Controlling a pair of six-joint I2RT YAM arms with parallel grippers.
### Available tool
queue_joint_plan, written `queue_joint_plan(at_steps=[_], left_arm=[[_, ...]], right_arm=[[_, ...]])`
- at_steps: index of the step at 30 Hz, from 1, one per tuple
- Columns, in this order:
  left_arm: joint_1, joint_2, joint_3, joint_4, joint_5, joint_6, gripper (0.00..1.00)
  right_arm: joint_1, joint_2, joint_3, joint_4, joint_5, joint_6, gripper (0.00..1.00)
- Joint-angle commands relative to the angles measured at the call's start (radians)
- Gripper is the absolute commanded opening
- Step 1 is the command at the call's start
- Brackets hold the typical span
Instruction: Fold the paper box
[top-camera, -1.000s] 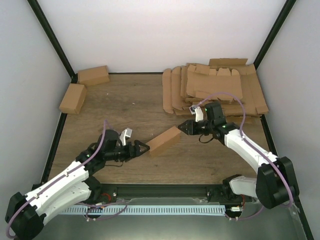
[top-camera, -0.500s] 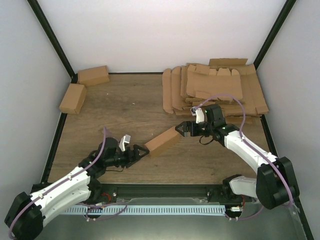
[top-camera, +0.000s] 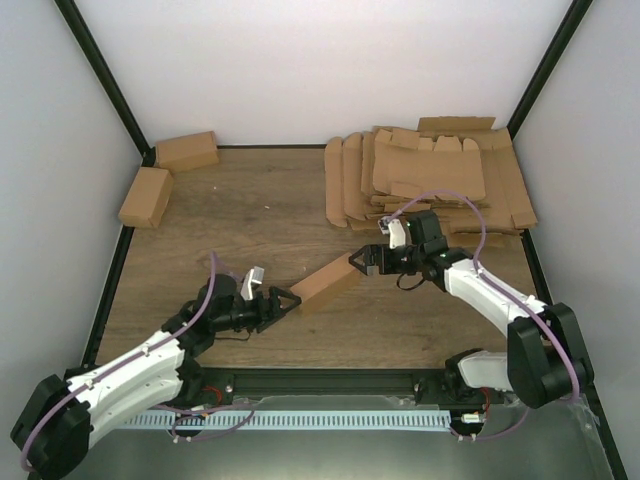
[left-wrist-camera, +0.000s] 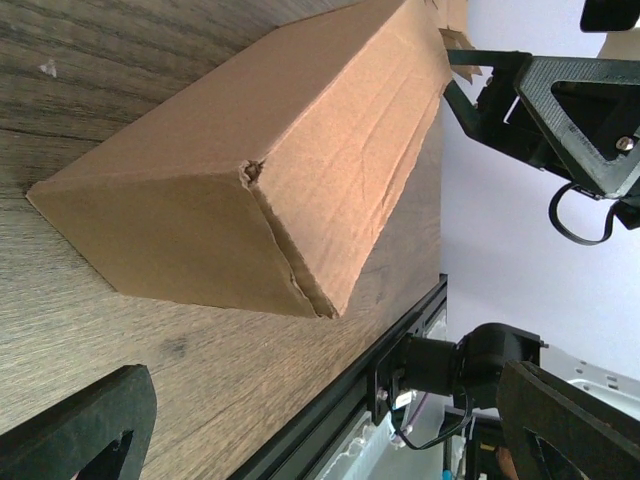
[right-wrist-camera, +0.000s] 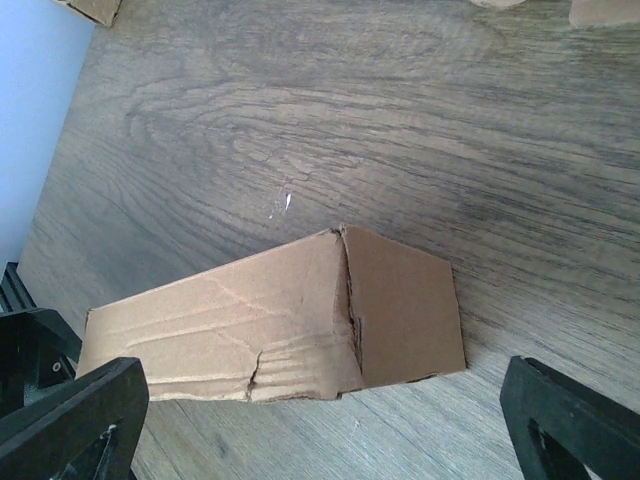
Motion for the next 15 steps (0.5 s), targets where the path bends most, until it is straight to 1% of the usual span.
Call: queue_joint_plan(at_steps=[1, 11, 15], left_arm=[[-0.004, 0.027, -0.017, 0.072, 0.022, -0.008, 0.96], [-0.004, 0.037, -0.023, 0.095, 0.01, -0.03, 0.96], [-0.003, 0.038, -0.01, 0.083, -0.018, -0.026, 0.96]], right_arm=[[-0.003, 0.027, -0.001, 0.031, -0.032, -0.001, 1.0], [-0.001, 0.061, 0.004, 0.062, -0.073, 0.018, 1.0], [0.02, 0.063, 0.008, 0.071, -0.05, 0.033, 1.0]])
